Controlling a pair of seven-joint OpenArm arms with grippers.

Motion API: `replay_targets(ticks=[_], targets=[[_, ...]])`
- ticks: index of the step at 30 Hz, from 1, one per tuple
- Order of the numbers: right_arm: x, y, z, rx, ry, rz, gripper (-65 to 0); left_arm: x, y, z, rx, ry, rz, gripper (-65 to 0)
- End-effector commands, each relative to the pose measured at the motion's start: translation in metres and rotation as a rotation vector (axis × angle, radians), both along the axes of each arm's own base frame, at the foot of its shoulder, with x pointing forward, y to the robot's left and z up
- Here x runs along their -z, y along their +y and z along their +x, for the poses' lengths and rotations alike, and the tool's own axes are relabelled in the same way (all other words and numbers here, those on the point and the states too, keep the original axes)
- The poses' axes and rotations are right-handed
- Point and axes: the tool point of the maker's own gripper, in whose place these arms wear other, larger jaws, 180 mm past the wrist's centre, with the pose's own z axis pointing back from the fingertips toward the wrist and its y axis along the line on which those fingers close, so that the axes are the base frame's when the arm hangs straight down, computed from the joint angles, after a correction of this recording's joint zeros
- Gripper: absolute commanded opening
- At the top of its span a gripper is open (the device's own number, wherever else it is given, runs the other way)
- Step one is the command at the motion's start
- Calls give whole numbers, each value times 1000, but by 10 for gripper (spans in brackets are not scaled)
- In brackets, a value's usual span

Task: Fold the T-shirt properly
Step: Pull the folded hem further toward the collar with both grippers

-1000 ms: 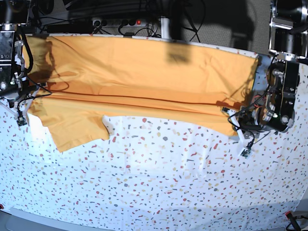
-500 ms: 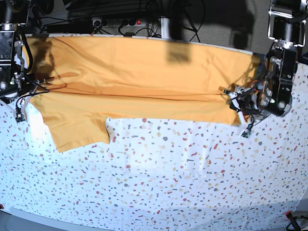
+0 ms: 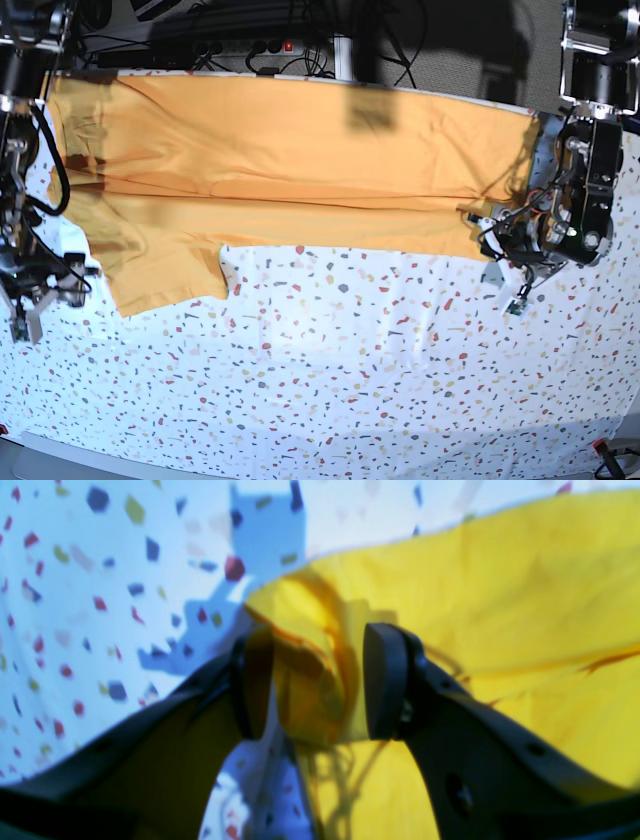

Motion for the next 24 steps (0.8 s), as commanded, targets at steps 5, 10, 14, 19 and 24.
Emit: replay_targets(ticks=[5, 10, 14, 19, 24], targets=[[1, 0, 36, -32, -7, 81, -321, -29, -5, 27, 13, -162, -48, -364], [33, -12, 57, -53, 62, 126, -321, -29, -5, 30, 11, -178, -56, -364], [65, -14, 59, -57, 120, 199, -321, -9, 3, 26, -16, -133, -61, -364], [106, -22, 38, -22, 225, 200, -321, 21, 10, 12, -57, -18, -88, -364], [120, -23, 24, -9, 304, 207, -577, 19, -1, 11, -58, -7, -154, -364]])
